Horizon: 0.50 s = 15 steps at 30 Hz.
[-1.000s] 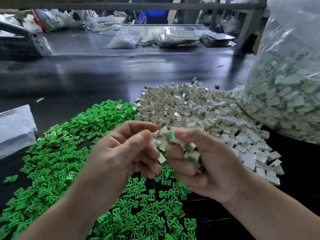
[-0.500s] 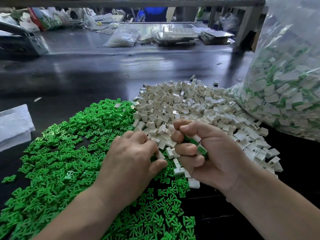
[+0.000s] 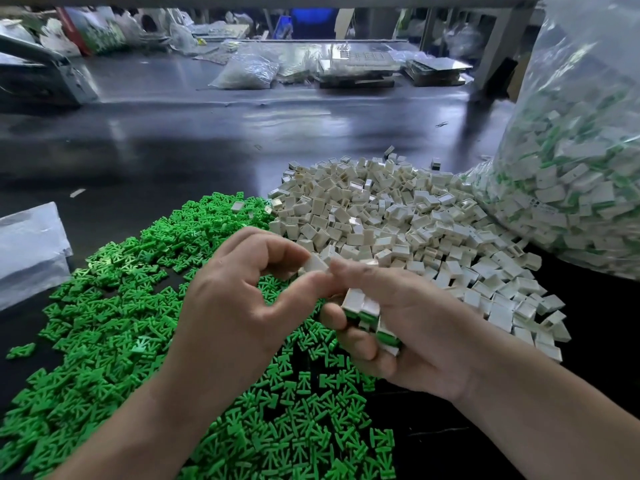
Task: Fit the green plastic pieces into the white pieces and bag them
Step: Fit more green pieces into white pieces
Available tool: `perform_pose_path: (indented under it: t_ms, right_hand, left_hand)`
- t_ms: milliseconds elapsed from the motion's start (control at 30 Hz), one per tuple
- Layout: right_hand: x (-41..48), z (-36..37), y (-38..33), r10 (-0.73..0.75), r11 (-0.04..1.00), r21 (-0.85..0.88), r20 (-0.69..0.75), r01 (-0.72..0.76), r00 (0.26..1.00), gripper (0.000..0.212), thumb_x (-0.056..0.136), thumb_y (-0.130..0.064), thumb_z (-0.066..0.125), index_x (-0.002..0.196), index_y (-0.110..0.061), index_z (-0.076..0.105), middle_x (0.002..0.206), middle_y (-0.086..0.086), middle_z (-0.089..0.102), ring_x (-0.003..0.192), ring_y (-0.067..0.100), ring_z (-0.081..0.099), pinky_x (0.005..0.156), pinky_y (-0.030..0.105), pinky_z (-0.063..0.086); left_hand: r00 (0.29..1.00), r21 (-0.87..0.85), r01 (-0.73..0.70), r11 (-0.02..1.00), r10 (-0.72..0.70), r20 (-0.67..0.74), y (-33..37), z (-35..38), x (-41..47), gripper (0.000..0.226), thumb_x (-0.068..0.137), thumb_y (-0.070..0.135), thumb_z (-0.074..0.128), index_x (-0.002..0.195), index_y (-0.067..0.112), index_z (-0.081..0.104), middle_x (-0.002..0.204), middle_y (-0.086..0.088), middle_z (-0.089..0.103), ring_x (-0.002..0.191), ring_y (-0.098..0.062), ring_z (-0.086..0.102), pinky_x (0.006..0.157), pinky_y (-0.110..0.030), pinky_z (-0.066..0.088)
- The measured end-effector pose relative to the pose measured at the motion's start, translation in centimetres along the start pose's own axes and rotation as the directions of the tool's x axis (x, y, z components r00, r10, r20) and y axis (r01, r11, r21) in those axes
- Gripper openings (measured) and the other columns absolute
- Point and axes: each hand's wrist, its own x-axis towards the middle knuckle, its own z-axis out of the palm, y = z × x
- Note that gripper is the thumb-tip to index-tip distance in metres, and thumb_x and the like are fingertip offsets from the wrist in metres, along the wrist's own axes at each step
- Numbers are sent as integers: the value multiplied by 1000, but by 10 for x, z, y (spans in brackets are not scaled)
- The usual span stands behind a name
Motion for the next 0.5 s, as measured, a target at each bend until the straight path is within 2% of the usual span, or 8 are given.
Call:
perform_pose_path:
  t_ms: [67, 167, 267, 333, 367, 433, 500]
  right_hand:
    - [0, -1, 0, 12, 997, 80, 104, -20, 994, 29, 93, -47, 64, 97, -19, 67, 77, 2, 57, 46, 6, 51, 34, 16, 38]
    - [0, -2, 0, -28, 996, 89, 174, 13, 984, 22, 94, -40, 64, 91, -18, 67, 78, 2, 56, 47, 5, 52, 35, 15, 39]
    - [0, -1, -1, -74, 993, 98, 172, 57, 982, 13, 86, -30, 70, 84, -18, 68, 75, 1, 56, 46, 5, 53, 34, 15, 38]
    - [0, -1, -2, -122, 991, 74, 124, 114, 985, 10, 82, -26, 73, 83, -17, 68, 75, 2, 59, 45, 6, 53, 33, 16, 38]
    - [0, -1, -3, -147, 988, 51, 82, 143, 986, 9, 80, -23, 75, 82, -18, 68, 76, 3, 61, 46, 6, 53, 33, 16, 37]
    - [-1, -1, -5, -185, 983, 6, -15, 185, 983, 11, 77, -19, 78, 79, -20, 67, 78, 4, 63, 47, 9, 51, 35, 17, 35]
    - [-2, -3, -6, -210, 978, -25, -83, 208, 974, 12, 75, -18, 77, 78, -21, 65, 75, 4, 63, 47, 10, 50, 35, 18, 34]
  left_hand:
    - [999, -11, -45, 999, 45, -9, 3, 0, -2, 17, 79, 46, 73, 85, 31, 66, 89, 16, 63, 91, -3, 61, 76, -3, 38]
    - [991, 9, -133, 991, 133, 27, 3, 0, -3, 20, 80, 43, 69, 90, 25, 66, 96, 18, 61, 97, 2, 58, 83, -3, 37]
    - [985, -9, -157, 988, 157, 72, 4, -3, -3, 26, 79, 47, 67, 94, 27, 64, 97, 19, 61, 96, 4, 57, 81, -3, 38]
    - [988, 5, -87, 996, 86, 126, 2, -10, -2, 28, 79, 58, 65, 92, 34, 62, 88, 18, 63, 87, 4, 60, 72, -3, 41]
    - [986, 57, -41, 998, 31, 165, -2, -15, -1, 30, 79, 65, 62, 88, 36, 61, 83, 18, 63, 81, 4, 60, 63, -7, 44]
    - [963, 303, 4, 953, -85, 254, -13, -23, 0, 42, 74, 78, 46, 83, 38, 57, 71, 16, 60, 68, 2, 57, 51, -13, 39]
    - [922, 565, -17, 825, -205, 328, -21, -25, 1, 62, 63, 87, 24, 92, 41, 52, 76, 21, 54, 69, 3, 51, 56, -21, 37]
